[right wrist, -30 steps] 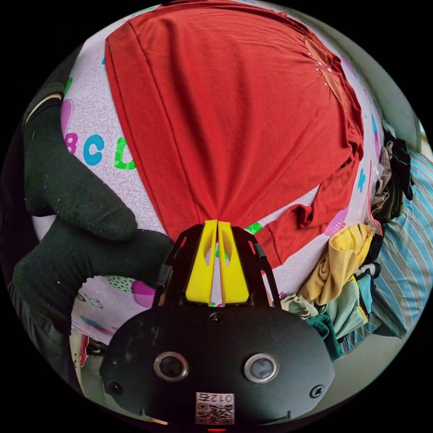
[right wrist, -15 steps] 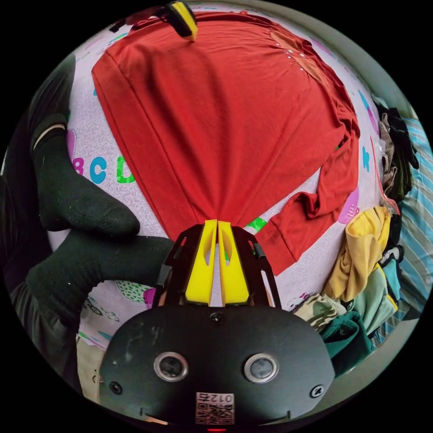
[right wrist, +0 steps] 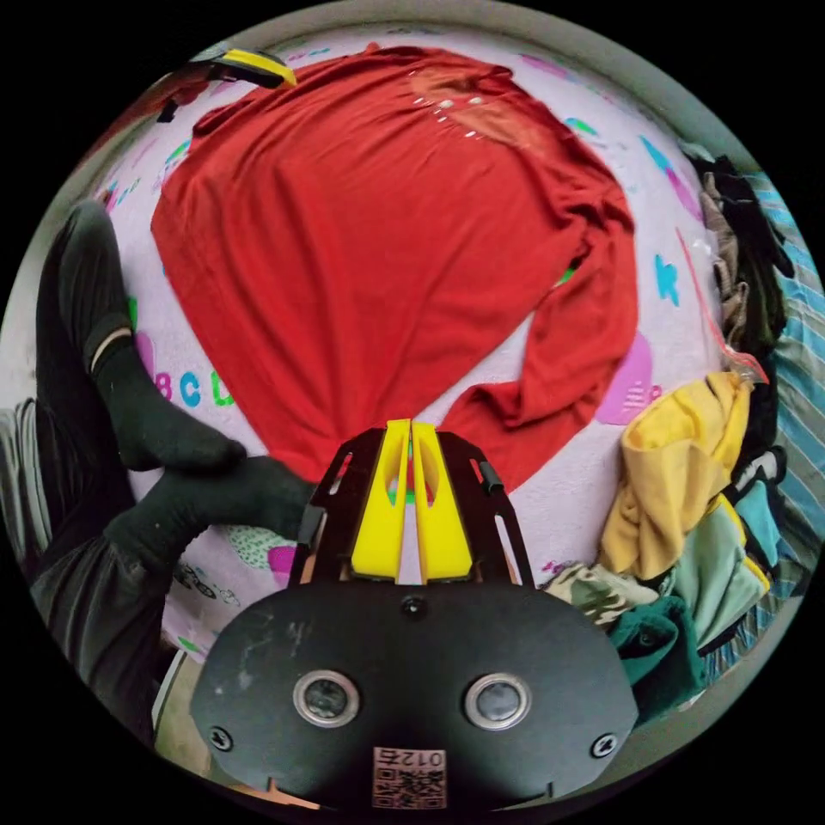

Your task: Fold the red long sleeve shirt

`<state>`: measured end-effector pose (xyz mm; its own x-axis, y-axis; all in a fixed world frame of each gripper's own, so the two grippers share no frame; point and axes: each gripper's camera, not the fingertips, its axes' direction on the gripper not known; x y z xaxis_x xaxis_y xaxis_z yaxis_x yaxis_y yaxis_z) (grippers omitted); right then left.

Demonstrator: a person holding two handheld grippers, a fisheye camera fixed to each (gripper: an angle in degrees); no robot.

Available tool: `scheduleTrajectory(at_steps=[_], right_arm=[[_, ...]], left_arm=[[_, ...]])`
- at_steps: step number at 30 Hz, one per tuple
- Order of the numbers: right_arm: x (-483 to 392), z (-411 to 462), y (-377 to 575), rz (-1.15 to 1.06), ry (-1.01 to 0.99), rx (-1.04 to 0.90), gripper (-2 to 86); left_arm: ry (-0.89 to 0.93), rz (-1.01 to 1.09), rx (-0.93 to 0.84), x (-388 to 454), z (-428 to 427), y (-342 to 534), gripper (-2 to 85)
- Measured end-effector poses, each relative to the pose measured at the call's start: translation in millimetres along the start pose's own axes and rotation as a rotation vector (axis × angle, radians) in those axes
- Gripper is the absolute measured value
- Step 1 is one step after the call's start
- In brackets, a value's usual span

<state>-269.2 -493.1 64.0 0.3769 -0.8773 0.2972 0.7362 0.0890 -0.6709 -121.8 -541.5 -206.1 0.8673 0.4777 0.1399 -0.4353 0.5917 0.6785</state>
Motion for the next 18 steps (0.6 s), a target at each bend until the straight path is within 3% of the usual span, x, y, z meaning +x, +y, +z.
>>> scheduleTrajectory(at_steps=[7,18], right_arm=[[79.0,-68.2,-82.0,0.165,0.189,0.225,2.0],[91.8,-82.5,-166.8,-0.128,0.461,0.183,6.3]], left_arm=[[-0.175,0.001,0.025,-29.9,-6.4,-111.3,0.2],[-0.241,0.091,-0.060,-29.1,57.0,-200.2,0.4]])
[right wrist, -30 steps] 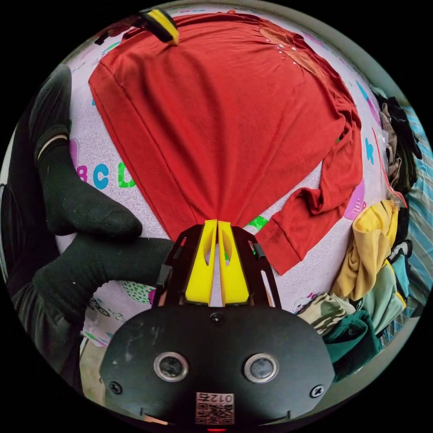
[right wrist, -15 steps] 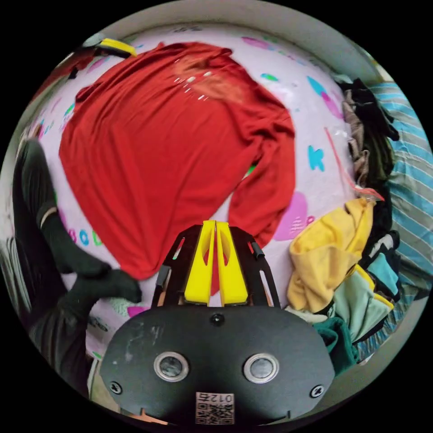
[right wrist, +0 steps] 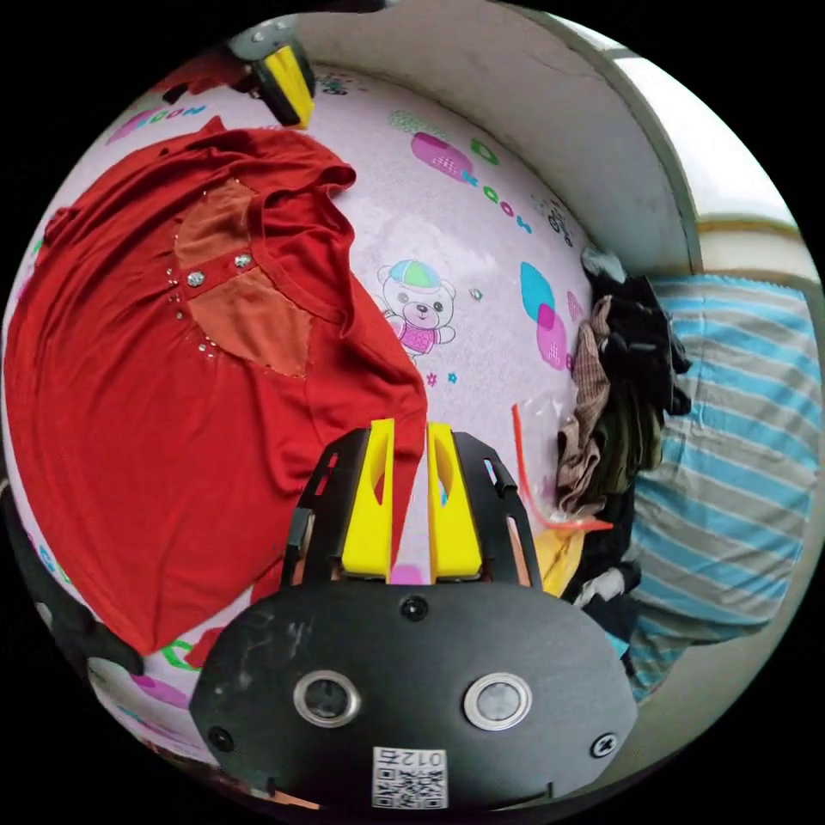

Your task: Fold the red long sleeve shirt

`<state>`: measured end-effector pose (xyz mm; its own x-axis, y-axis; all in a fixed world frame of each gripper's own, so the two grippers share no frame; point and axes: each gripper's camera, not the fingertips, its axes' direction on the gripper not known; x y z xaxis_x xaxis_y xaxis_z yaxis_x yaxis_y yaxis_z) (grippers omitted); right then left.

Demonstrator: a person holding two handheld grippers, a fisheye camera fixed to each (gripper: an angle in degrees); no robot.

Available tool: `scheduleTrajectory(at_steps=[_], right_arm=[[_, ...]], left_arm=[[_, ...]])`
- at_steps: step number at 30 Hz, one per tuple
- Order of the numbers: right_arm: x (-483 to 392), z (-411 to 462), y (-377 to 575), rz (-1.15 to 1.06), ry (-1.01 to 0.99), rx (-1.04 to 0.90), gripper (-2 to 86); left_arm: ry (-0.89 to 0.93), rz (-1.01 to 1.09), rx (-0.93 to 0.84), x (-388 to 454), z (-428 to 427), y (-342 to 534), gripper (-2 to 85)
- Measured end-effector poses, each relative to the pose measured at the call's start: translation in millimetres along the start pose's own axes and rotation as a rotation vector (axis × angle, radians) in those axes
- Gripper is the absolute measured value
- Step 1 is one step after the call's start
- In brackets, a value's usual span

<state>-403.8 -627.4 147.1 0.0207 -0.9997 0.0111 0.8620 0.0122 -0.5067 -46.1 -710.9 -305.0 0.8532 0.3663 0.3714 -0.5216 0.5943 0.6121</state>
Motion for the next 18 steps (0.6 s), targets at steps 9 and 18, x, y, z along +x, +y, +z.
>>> scheduleTrajectory(at_steps=[9,18], right_arm=[[14.2,-4.3,-33.5,-0.244,0.031,0.025,6.4],[55.6,1.1,-35.7,-0.228,-0.162,-0.051,-0.8]], left_arm=[[-0.001,-0.007,-0.083,1.4,28.7,-13.4,0.3],[-0.053,0.070,-0.162,22.6,52.1,-38.2,0.3]])
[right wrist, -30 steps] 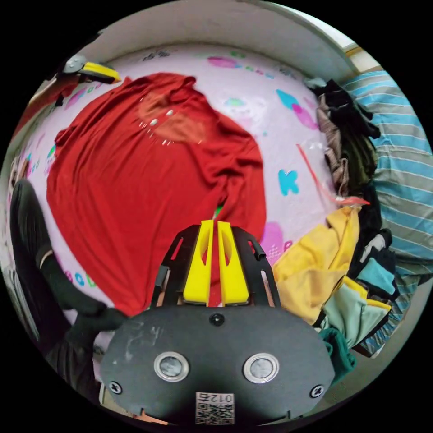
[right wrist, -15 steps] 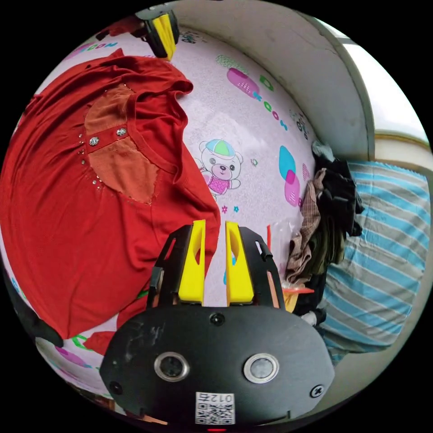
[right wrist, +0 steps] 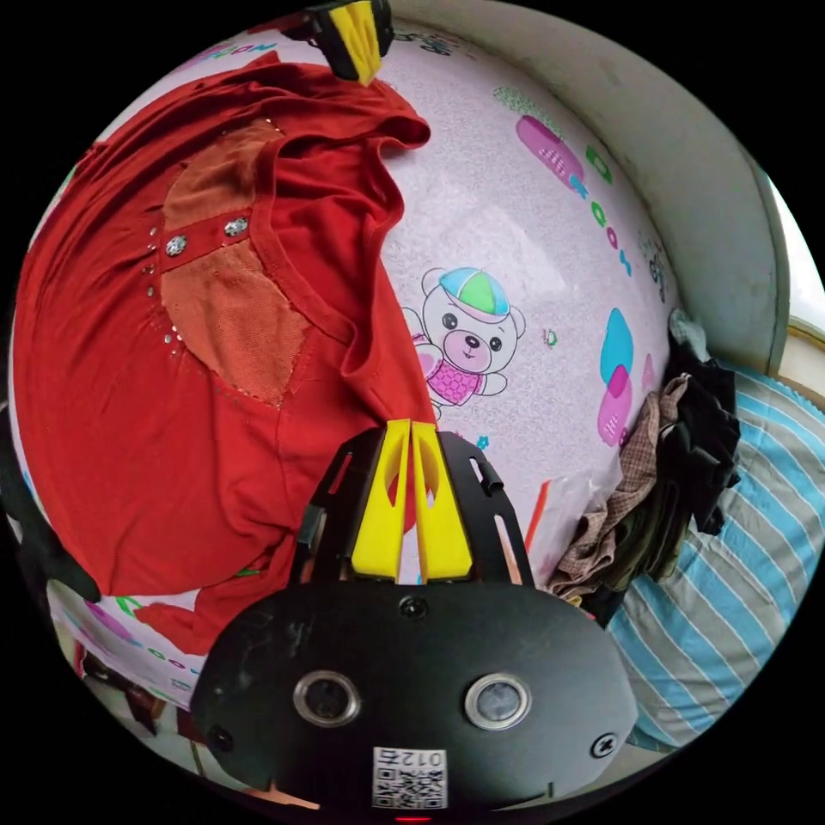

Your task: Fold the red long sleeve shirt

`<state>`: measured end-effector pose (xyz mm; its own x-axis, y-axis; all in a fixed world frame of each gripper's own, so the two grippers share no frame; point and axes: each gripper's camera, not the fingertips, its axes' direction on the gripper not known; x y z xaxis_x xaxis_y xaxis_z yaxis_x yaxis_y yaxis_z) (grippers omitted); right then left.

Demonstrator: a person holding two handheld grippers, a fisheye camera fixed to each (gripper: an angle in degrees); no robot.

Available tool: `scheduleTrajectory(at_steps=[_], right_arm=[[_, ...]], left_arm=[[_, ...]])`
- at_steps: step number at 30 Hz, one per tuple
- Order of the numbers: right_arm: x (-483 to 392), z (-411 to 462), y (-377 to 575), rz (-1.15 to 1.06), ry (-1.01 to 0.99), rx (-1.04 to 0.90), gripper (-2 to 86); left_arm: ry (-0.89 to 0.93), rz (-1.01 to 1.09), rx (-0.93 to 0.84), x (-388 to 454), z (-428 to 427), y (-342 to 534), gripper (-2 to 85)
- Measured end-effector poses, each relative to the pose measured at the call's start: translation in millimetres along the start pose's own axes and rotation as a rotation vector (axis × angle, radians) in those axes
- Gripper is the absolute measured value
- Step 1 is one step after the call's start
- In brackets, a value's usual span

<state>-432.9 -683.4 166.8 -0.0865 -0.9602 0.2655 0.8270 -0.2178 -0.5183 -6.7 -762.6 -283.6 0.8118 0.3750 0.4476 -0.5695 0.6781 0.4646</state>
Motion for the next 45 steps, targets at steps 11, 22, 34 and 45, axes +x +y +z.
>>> scheduleTrajectory(at_steps=[11,22,34,45], right_arm=[[73.5,-9.2,28.3,0.244,-0.064,0.025,-1.0],[118.0,-14.7,71.2,0.476,-0.155,-0.004,-1.0],[134.8,-58.2,141.3,0.513,-0.300,0.227,-0.4],[136.1,-23.4,144.9,0.613,-0.337,0.195,-0.9]], left_arm=[[-0.082,-0.007,-0.056,-2.9,19.9,-26.6,0.3],[-0.066,-0.029,-0.050,-21.3,39.2,-12.9,0.3],[0.055,-0.088,0.144,-48.1,9.4,6.4,-0.1],[0.104,0.039,0.188,21.4,18.9,-39.7,-0.1]])
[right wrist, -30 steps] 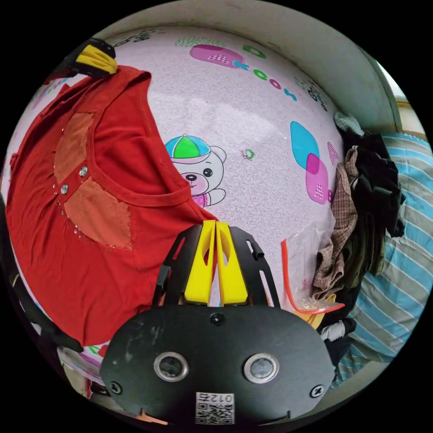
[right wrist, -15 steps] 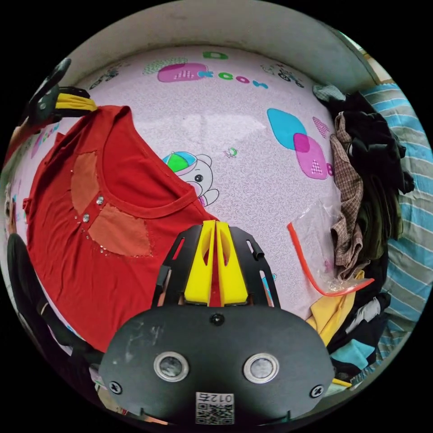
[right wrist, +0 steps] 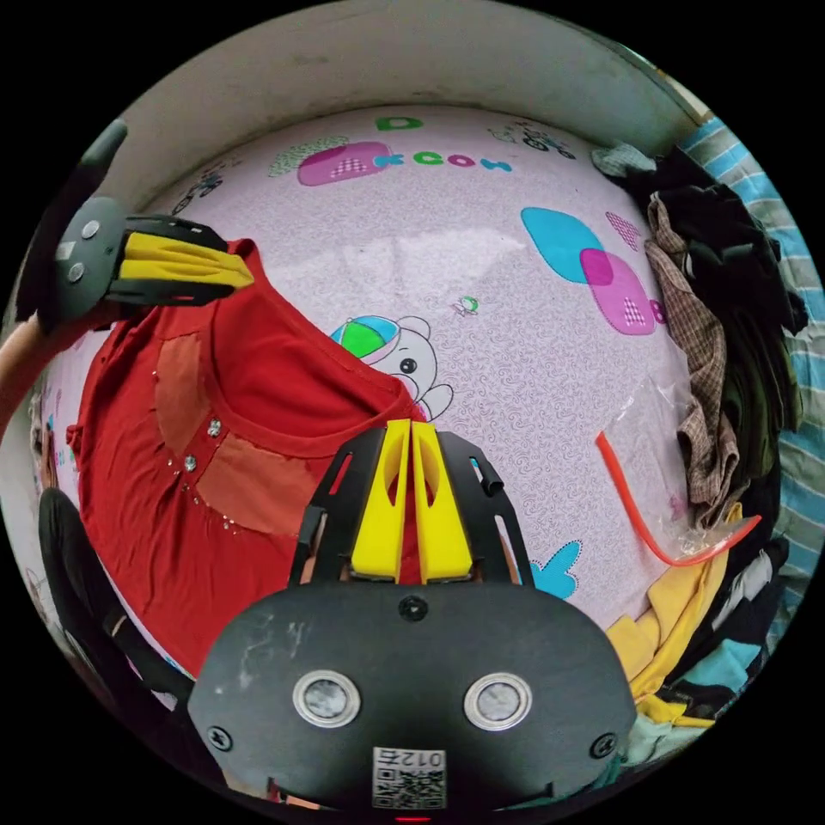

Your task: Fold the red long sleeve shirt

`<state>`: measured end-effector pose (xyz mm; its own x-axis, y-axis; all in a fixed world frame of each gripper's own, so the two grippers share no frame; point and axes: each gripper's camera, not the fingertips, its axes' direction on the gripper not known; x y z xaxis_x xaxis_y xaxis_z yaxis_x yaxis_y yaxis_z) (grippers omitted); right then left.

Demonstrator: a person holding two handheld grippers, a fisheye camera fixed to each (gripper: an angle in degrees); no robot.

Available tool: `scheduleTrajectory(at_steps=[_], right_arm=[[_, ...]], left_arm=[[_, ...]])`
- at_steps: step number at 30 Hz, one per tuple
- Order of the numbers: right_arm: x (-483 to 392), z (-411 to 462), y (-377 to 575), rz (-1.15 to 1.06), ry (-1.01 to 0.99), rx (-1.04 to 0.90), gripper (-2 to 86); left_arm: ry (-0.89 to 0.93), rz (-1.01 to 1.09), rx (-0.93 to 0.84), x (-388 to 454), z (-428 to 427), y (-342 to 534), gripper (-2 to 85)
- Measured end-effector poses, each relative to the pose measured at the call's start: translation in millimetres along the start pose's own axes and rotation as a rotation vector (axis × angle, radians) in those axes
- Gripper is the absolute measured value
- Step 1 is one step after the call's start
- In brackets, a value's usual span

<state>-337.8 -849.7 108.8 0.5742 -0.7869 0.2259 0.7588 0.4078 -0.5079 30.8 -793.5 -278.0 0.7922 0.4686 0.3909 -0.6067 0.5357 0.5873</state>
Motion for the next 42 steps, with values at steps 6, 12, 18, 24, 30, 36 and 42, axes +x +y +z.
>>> scheduleTrajectory(at_steps=[6,12,18,24,30,36,42], right_arm=[[34.3,0.7,9.1,0.156,-0.075,0.050,-1.0],[38.2,-18.8,38.6,0.107,-0.067,0.061,-1.0],[18.5,-16.8,83.3,-0.041,-0.093,-0.012,-0.9],[31.3,3.6,91.3,0.013,-0.027,-0.003,-0.9],[63.8,13.4,91.8,0.160,-0.038,0.045,-0.8],[93.4,18.0,100.9,0.244,-0.144,0.082,-0.5],[118.7,11.3,119.0,0.264,-0.215,0.173,5.9]], left_arm=[[-0.031,0.008,-0.024,0.5,10.0,3.2,0.0],[-0.012,-0.036,0.028,4.8,-9.9,18.4,0.0],[0.042,0.112,0.088,66.1,-25.6,28.9,0.0],[0.043,0.172,0.044,104.8,-4.3,33.6,0.0],[0.045,0.133,0.042,101.3,1.3,40.6,0.1],[0.028,0.125,0.027,104.3,1.6,44.8,0.0],[0.018,0.121,0.102,110.7,-9.9,29.7,-0.1]])
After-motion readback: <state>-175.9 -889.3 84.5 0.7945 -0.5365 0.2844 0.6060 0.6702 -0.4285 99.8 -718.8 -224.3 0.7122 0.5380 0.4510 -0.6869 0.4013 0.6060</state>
